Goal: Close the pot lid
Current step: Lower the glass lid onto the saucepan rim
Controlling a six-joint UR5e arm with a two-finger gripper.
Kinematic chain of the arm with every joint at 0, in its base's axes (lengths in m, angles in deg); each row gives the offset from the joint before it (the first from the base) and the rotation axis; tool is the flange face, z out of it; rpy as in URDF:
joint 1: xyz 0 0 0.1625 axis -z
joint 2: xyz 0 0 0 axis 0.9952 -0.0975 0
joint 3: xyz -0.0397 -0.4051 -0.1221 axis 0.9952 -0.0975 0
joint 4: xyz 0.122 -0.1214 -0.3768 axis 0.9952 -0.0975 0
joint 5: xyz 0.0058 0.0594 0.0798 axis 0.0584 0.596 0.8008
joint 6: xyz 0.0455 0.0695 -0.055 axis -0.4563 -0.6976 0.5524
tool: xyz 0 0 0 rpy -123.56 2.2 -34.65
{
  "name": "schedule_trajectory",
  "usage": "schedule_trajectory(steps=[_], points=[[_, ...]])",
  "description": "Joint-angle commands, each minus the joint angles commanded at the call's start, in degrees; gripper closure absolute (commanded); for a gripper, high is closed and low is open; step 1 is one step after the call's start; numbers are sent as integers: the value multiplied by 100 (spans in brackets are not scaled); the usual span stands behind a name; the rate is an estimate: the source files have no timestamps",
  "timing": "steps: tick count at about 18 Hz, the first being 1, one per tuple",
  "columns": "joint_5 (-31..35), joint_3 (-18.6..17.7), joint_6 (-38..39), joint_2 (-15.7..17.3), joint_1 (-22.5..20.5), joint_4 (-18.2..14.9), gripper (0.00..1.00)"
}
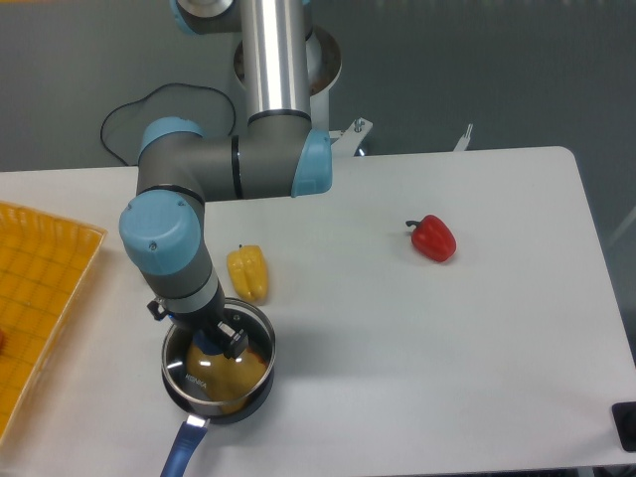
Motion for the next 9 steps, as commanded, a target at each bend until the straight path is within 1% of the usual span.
schedule_trajectory(steps=[4, 9], points=[[-9, 0, 149, -9, 0, 0, 56], [0, -9, 149, -18, 0, 0, 56]])
